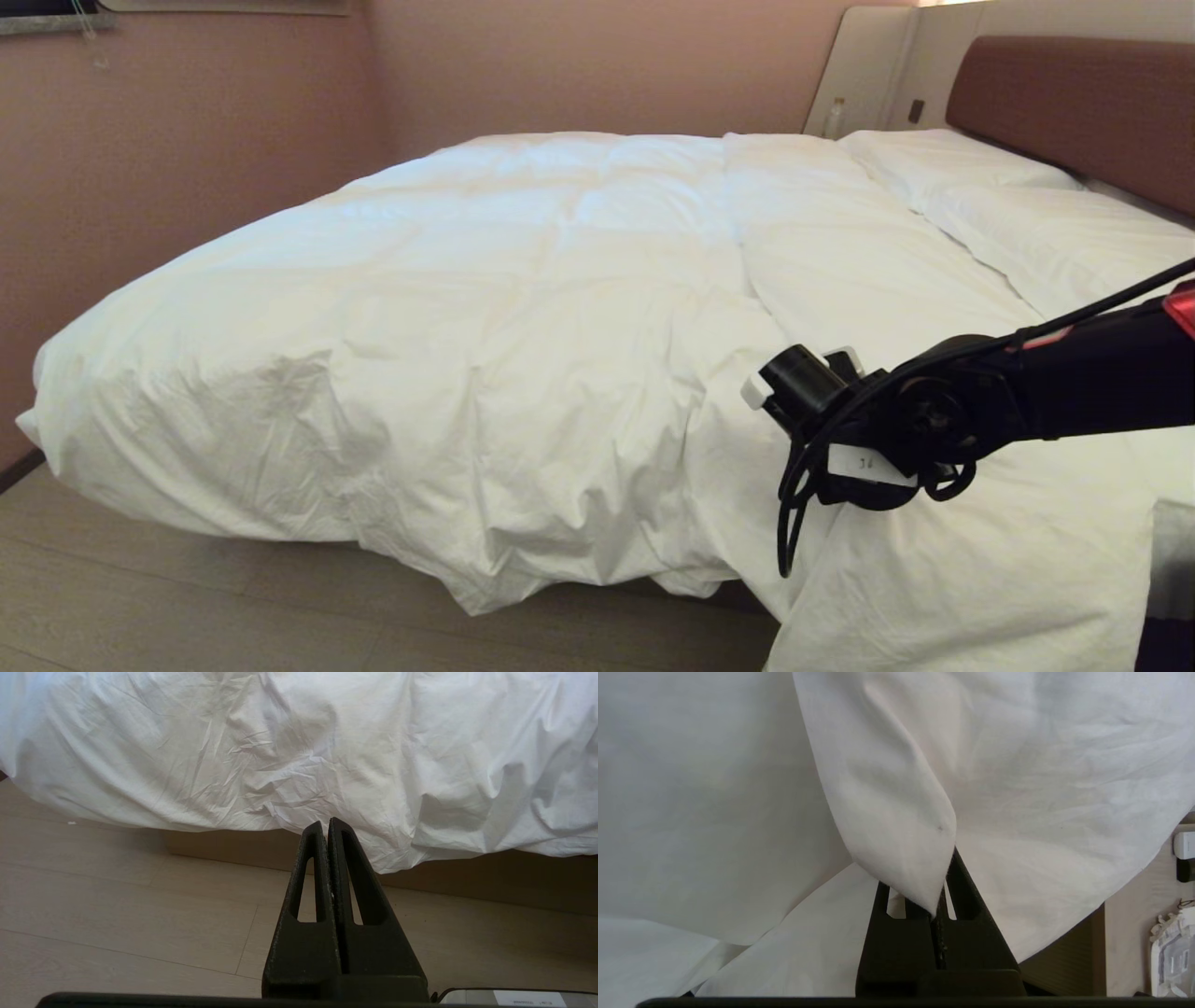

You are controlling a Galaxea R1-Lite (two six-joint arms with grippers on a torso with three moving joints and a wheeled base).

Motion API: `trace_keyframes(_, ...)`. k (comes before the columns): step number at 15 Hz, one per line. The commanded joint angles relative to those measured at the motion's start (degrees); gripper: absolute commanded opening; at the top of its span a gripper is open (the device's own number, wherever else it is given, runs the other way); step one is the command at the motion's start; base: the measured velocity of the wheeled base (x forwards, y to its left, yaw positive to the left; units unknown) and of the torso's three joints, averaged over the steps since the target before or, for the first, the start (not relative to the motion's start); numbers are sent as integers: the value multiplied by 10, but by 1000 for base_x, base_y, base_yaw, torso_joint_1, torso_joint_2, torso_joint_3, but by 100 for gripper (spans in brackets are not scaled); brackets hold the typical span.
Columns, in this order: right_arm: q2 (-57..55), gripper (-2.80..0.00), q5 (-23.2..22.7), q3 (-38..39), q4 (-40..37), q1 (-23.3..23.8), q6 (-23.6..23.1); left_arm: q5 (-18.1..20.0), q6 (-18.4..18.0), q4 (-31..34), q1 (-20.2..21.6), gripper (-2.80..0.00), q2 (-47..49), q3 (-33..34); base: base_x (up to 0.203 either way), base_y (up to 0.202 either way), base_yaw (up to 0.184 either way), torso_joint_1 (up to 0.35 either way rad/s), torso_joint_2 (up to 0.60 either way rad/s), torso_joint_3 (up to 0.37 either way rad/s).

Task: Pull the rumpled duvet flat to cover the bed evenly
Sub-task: Hold the folded corner of the quilt

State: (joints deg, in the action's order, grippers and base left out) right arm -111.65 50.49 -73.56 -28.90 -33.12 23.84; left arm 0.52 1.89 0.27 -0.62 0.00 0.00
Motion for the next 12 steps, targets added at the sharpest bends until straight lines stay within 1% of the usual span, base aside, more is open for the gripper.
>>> trace_keyframes(1, 14, -280, -1, 1, -2, 0, 1, 0, 0, 0, 0, -280, 0, 0, 0, 0, 0, 0, 0, 0)
trace_keyframes(6, 68, -280, -63, 3, -31, -22, 0, 0, 0, 0, 0, -280, 0, 0, 0, 0, 0, 0, 0, 0)
trace_keyframes(8, 97, -280, -109, 3, -50, -37, -2, 0, 0, 0, 0, -280, 0, 0, 0, 0, 0, 0, 0, 0)
trace_keyframes(9, 101, -280, -123, 3, -55, -38, -3, 0, 0, 0, 0, -280, 0, 0, 0, 0, 0, 0, 0, 0)
trace_keyframes(10, 109, -280, -150, 2, -63, -38, -4, 0, 0, 0, 0, -280, 0, 0, 0, 0, 0, 0, 0, 0)
trace_keyframes(12, 119, -280, -164, 3, -66, -41, -12, 0, 0, 0, 0, -280, 0, 0, 0, 0, 0, 0, 0, 0)
